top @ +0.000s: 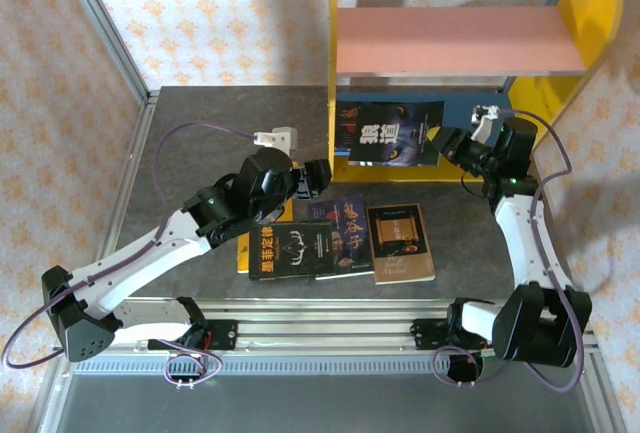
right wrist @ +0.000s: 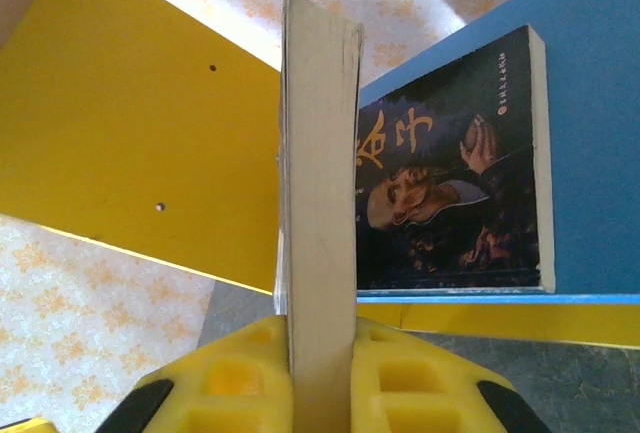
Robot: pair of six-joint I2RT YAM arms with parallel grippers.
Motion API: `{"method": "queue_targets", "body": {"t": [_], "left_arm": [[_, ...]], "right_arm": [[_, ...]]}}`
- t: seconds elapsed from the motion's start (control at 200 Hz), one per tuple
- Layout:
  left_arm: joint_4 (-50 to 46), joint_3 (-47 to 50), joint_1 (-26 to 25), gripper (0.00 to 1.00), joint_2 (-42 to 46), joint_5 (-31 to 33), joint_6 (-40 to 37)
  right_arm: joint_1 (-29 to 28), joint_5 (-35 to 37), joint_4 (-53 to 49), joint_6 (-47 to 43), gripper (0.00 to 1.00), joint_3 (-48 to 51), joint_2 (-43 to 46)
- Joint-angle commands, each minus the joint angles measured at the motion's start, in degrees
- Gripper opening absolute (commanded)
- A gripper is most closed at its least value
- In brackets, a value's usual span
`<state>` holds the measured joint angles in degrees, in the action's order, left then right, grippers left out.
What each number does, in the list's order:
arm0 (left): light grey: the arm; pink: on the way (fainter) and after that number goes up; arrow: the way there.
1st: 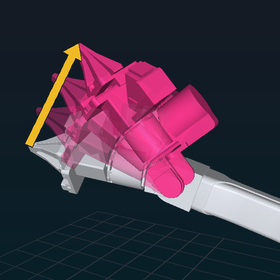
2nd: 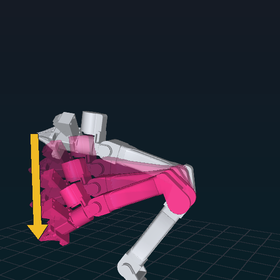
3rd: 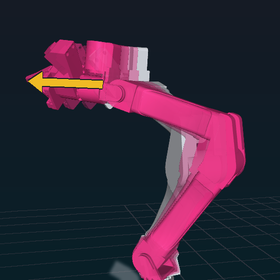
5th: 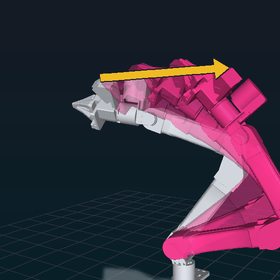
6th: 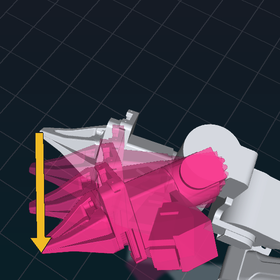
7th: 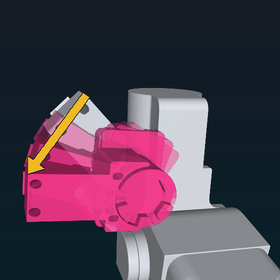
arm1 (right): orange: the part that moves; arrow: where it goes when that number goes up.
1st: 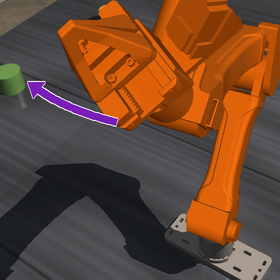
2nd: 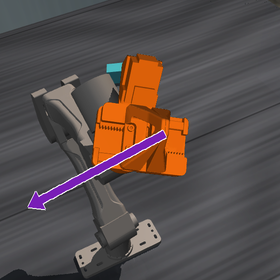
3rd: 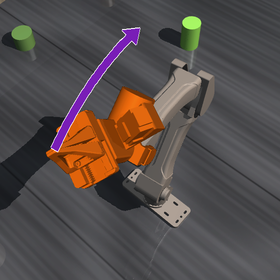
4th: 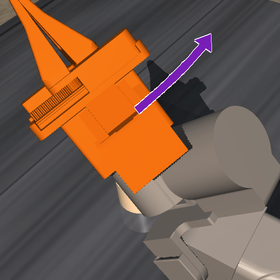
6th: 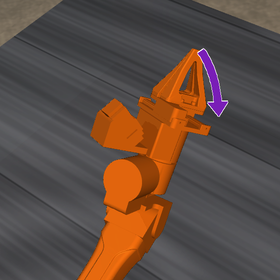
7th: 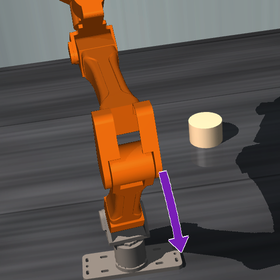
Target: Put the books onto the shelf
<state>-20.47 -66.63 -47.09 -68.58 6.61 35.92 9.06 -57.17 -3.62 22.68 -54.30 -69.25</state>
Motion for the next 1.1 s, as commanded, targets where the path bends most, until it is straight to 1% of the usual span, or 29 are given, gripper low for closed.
{"method": "queue_targets", "body": {"t": [0.0, 0.15, 0.23, 0.395, 0.626, 0.946, 1.096], "left_arm": [[-0.8, 1.0, 0.3, 0.75, 1.9, 1.6, -0.9], [-0.2, 1.8, 0.3, 0.75, 2.7, 2.2, -0.8], [0.4, 2.2, 0.3, 0.76, 2.9, 2.4, -1.0], [1.7, 3.1, 0.4, 0.76, 3.6, 2.8, -1.5], [1.8, 3.7, 0.4, 0.77, 4.3, 5.7, -1.6], [2.1, 4.1, 1.2, 0.77, 4.3, 6.3, -1.6], [2.4, 4.0, 1.3, 0.77, 4.0, 6.3, -1.5]], "right_arm": [[0.1, -3.9, 9.2, -1.3, 0.08, -3.9, -2.2], [0.2, -4.0, 12.2, -0.7, 0.08, -5.4, -6.0], [0.1, -4.9, 14.2, 0.5, 0.08, -6.4, -8.3], [0.1, -7.3, 15.3, 0.1, 0.08, -9.0, -12.6], [0.2, -10.0, 17.1, 1.1, 0.08, -12.3, -17.9], [-1.7, -10.6, 16.5, 0.4, 0.09, -15.2, -23.1], [-3.5, -9.8, 12.8, -1.9, 0.09, -17.3, -25.3]]}}
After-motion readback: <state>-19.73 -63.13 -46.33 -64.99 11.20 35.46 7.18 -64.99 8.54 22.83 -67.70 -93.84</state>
